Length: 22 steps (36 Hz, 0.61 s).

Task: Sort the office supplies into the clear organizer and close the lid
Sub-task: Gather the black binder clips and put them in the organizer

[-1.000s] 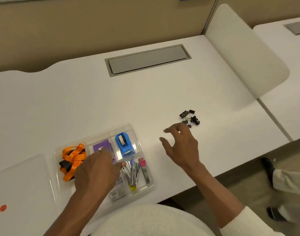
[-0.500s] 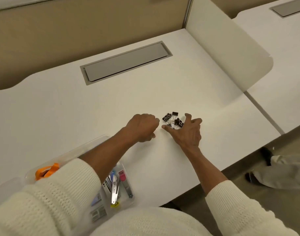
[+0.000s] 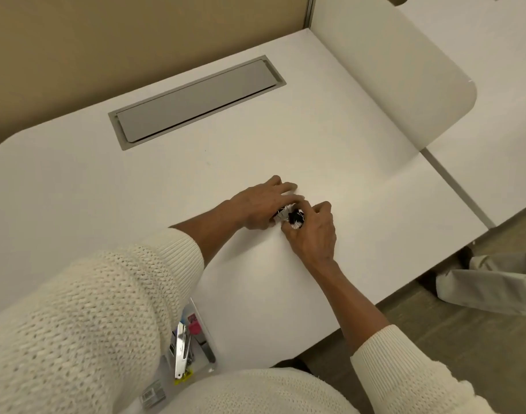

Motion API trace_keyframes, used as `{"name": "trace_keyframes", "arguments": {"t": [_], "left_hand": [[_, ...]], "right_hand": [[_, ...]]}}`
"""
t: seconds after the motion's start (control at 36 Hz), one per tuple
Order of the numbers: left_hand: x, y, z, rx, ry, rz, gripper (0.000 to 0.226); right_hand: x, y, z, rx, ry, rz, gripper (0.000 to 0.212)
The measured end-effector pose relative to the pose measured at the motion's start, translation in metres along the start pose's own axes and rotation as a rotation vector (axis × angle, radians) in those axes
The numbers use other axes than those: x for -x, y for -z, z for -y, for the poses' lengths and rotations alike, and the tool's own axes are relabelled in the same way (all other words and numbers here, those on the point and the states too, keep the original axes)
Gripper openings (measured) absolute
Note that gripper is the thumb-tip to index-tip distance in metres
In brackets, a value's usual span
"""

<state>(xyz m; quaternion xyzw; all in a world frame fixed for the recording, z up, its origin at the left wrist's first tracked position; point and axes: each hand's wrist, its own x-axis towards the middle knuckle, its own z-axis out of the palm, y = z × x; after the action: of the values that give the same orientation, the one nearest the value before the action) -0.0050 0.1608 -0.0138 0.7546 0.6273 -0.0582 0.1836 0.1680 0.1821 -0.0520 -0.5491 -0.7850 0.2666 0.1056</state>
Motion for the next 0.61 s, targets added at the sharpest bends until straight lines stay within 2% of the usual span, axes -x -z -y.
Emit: {"name": "trace_keyframes", "arguments": {"t": [0.17,0.39,0.47,0.61], "left_hand": [[-0.002,-0.010,0.001,0.082,0.013,-0.090,0.047],[0.007,-0.019,-0.004,0.308,0.204,-0.147,0.047],[0.008,-0.019,-0.010,0.328,0.231,-0.157,0.042],[0.009,-0.022,-0.018,0.337,0.294,-0.186,0.030]], "right_hand": [[-0.004,0.006,-0.004,-0.027,0.001,0.026,0.035],[-0.011,0.011,-0.009,-0.052,0.041,0.113,0.016],[-0.011,0.011,-0.008,-0.025,0.086,0.128,0.008],[-0.010,0.011,-0.006,-0.035,0.089,0.117,0.008]]}}
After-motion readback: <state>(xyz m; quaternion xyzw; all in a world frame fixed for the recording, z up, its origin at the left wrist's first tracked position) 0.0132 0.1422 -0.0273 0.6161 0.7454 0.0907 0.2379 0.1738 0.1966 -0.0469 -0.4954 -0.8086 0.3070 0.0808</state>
